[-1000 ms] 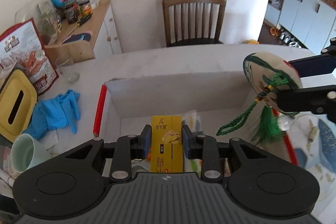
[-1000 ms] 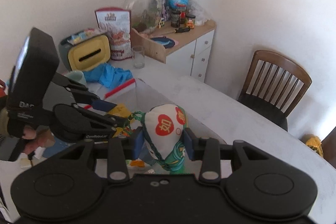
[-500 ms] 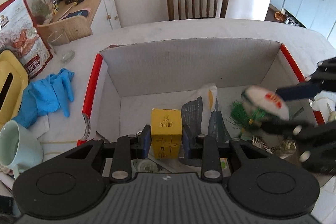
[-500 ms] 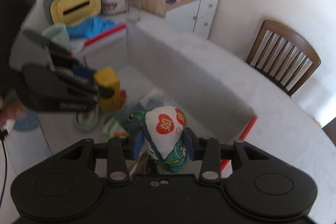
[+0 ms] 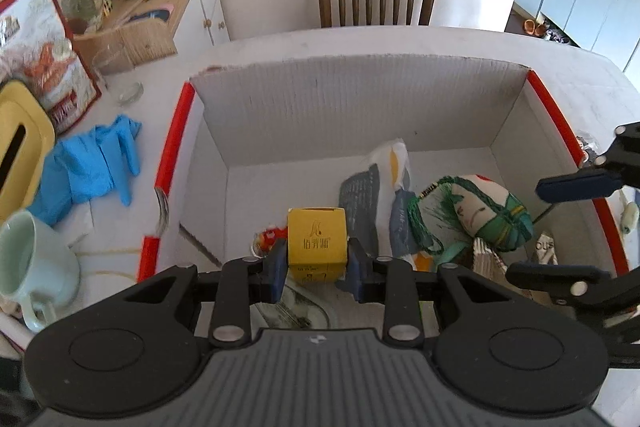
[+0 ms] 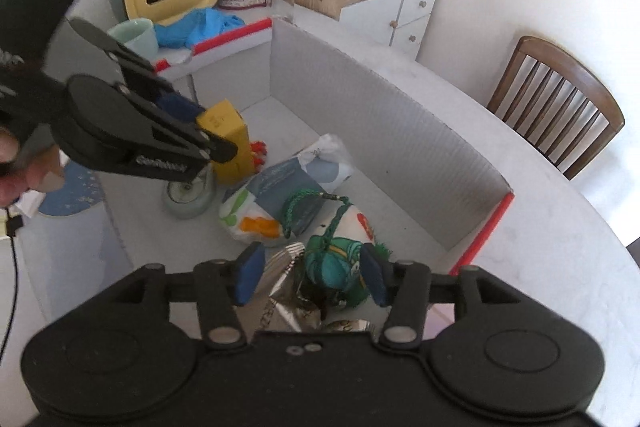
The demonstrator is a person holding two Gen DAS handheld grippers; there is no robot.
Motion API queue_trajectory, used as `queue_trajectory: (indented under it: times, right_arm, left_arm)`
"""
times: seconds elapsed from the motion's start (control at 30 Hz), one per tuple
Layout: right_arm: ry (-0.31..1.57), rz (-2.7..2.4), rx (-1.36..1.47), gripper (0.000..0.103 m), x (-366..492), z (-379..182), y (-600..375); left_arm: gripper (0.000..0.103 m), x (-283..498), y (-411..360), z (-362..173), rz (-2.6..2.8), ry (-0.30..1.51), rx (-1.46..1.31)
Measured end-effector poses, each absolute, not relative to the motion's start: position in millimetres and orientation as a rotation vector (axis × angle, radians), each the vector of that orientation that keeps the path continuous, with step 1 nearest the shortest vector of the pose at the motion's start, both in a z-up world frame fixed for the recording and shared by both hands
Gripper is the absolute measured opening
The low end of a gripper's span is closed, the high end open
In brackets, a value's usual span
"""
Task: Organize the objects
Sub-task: 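Carry the yellow carton and tasseled sachet into the red box and release both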
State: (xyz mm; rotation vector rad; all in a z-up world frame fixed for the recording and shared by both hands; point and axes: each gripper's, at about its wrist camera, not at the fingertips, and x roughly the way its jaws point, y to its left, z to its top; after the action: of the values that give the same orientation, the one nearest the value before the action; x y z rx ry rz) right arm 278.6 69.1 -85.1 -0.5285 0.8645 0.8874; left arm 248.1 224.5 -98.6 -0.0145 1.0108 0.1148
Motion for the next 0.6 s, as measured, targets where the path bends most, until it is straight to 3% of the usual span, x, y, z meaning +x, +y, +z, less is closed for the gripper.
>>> queue_trajectory:
  times: [0.2, 0.6]
  right_arm:
    - [0.836, 0.906, -0.481, 0.061, 271.4, -64.7, 52.7]
    - [0.813, 0.916, -0.387, 0.063, 255.3, -31.2, 11.3]
  left_arm:
    - [0.03, 238.3, 220.6, -99.5, 0.119, 1.036, -0.045]
    - [0.03, 212.2, 197.1, -69.6, 0.116, 0.985, -0.059]
